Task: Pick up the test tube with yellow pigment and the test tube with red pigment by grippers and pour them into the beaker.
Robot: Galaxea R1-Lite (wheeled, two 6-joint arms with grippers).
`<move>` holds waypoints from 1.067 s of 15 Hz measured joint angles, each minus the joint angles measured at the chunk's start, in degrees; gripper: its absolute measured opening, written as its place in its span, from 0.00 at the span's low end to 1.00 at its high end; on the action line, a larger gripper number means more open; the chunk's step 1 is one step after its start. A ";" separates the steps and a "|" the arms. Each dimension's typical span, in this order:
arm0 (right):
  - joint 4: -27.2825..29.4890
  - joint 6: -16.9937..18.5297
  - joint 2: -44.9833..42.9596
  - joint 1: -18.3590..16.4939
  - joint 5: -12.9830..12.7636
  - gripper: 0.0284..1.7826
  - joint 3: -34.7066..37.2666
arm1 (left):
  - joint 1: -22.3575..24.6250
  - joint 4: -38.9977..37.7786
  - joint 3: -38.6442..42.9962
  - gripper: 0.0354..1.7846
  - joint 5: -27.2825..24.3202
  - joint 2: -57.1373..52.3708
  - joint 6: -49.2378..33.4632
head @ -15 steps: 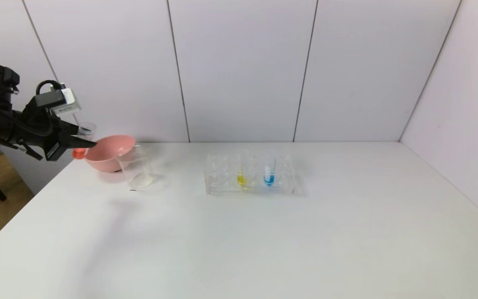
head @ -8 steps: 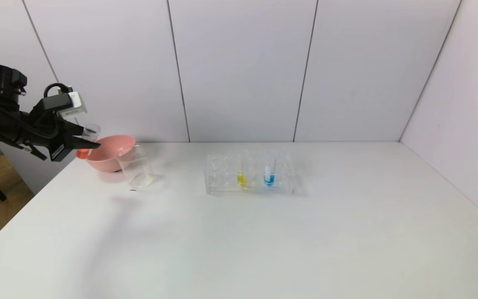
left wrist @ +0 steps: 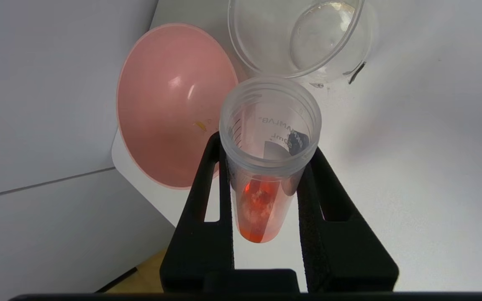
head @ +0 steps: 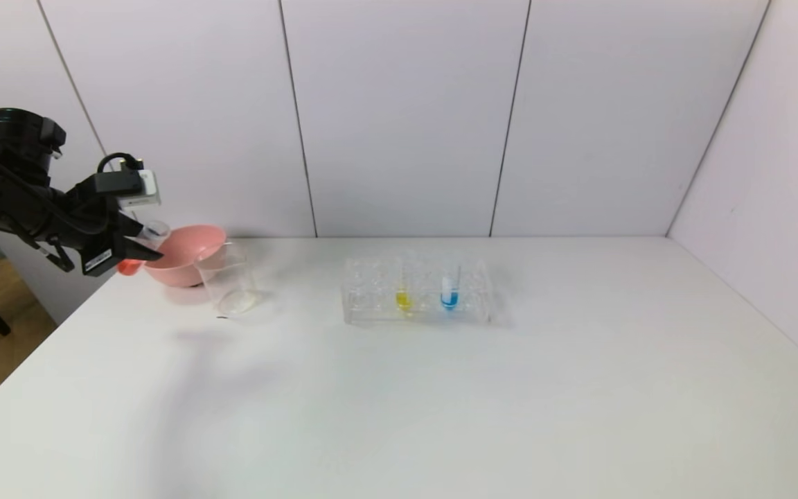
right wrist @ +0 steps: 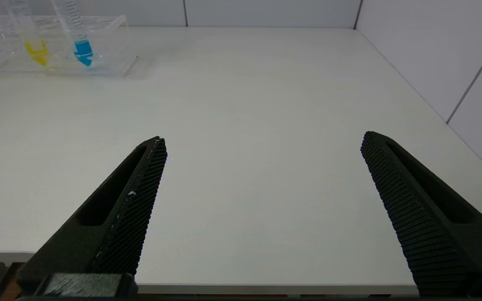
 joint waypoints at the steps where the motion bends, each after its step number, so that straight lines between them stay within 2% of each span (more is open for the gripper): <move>1: 0.00 0.00 0.01 0.00 0.00 0.95 0.00 | -0.49 0.06 -0.33 0.24 0.93 0.28 0.02; 4: -0.02 0.00 0.00 0.00 0.00 0.95 0.00 | -1.34 0.13 -0.98 0.24 3.96 0.89 0.62; 8: 0.00 0.00 0.00 0.00 0.01 0.95 0.00 | -1.90 0.91 -1.63 0.24 4.63 1.39 0.71; 11: 0.00 0.00 0.01 0.00 0.00 0.95 0.00 | -2.56 1.38 -2.27 0.24 7.63 1.57 1.07; 16: 0.00 -0.02 0.00 0.00 -0.02 0.95 0.00 | -3.78 3.06 -4.02 0.24 9.69 2.05 1.07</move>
